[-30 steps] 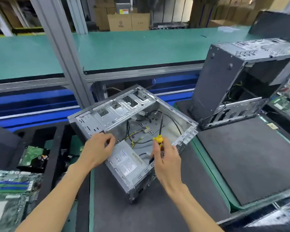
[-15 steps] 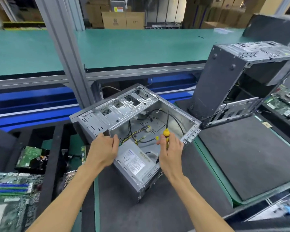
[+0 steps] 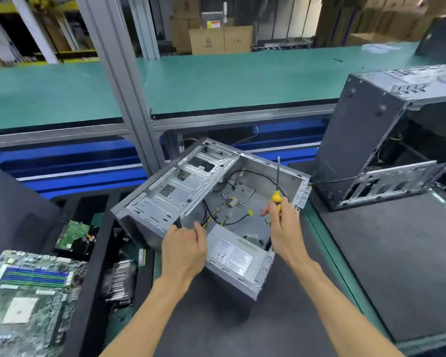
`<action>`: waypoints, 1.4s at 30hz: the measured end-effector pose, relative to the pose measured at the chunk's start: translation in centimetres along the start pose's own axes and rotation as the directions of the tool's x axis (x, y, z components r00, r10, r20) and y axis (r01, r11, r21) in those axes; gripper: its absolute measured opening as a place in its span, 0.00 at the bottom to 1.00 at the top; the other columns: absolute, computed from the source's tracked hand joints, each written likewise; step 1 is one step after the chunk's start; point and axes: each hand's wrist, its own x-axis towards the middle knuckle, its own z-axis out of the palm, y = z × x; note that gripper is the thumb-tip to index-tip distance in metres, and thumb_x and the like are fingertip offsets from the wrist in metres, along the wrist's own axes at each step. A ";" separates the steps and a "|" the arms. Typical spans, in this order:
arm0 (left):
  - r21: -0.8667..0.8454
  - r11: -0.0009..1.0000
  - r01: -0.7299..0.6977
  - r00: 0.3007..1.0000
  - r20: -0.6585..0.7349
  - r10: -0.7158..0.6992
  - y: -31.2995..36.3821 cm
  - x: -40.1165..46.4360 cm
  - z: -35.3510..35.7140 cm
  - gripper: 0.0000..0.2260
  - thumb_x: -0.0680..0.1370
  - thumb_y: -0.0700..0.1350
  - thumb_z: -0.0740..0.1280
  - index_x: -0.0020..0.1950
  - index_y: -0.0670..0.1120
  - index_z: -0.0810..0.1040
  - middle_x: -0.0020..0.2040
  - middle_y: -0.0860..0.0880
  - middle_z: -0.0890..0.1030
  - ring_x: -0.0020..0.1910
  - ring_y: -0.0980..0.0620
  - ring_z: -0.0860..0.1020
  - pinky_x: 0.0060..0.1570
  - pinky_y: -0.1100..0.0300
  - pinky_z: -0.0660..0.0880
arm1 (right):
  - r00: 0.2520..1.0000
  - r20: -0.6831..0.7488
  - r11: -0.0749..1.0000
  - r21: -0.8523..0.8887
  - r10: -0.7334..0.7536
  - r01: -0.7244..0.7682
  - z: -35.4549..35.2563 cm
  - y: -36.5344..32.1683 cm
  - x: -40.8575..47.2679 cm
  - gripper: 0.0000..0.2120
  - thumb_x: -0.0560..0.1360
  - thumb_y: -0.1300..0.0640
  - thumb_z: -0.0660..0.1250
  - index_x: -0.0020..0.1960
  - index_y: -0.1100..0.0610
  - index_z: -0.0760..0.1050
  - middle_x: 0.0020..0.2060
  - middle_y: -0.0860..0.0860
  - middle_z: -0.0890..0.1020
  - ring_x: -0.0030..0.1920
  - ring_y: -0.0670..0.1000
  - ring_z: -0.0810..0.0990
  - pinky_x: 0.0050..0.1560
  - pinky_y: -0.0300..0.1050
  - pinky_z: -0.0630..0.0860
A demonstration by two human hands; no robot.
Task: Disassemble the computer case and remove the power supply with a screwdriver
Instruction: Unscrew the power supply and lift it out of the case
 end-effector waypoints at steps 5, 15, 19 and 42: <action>0.048 0.998 0.041 0.999 -0.004 -0.040 2.6 -0.6 0.9 0.29 0.82 0.44 0.52 0.21 0.43 0.71 0.19 0.46 0.71 0.21 0.44 0.68 0.43 0.53 0.72 | 1.000 0.022 1.000 -0.002 -0.015 0.015 -1.6 1.3 1.9 0.17 0.83 0.36 0.49 0.44 0.42 0.70 0.39 0.37 0.74 0.42 0.43 0.69 0.46 0.42 0.63; 0.130 0.989 0.067 0.992 0.101 -0.080 5.4 -1.0 1.1 0.25 0.83 0.43 0.53 0.28 0.46 0.75 0.23 0.49 0.75 0.25 0.46 0.71 0.45 0.50 0.73 | 1.000 0.010 0.999 0.027 -0.023 0.023 -3.2 2.1 3.2 0.22 0.83 0.40 0.50 0.50 0.55 0.74 0.42 0.40 0.72 0.51 0.45 0.69 0.49 0.37 0.64; -0.110 0.993 -0.030 1.000 -0.010 0.029 4.0 0.0 0.0 0.16 0.81 0.47 0.49 0.34 0.54 0.63 0.30 0.57 0.67 0.35 0.52 0.65 0.43 0.52 0.67 | 0.986 -0.153 0.997 0.057 0.061 -0.052 -3.7 1.2 1.8 0.19 0.82 0.42 0.50 0.42 0.54 0.66 0.39 0.49 0.68 0.48 0.46 0.65 0.48 0.41 0.63; -0.201 0.979 0.030 0.958 -0.273 -0.085 1.3 2.2 1.9 0.09 0.78 0.46 0.59 0.41 0.48 0.75 0.38 0.55 0.75 0.41 0.51 0.71 0.45 0.54 0.68 | 0.998 -0.048 0.994 -0.103 -0.029 0.024 -2.6 0.9 0.8 0.18 0.79 0.65 0.61 0.67 0.53 0.68 0.52 0.44 0.72 0.45 0.47 0.69 0.51 0.36 0.66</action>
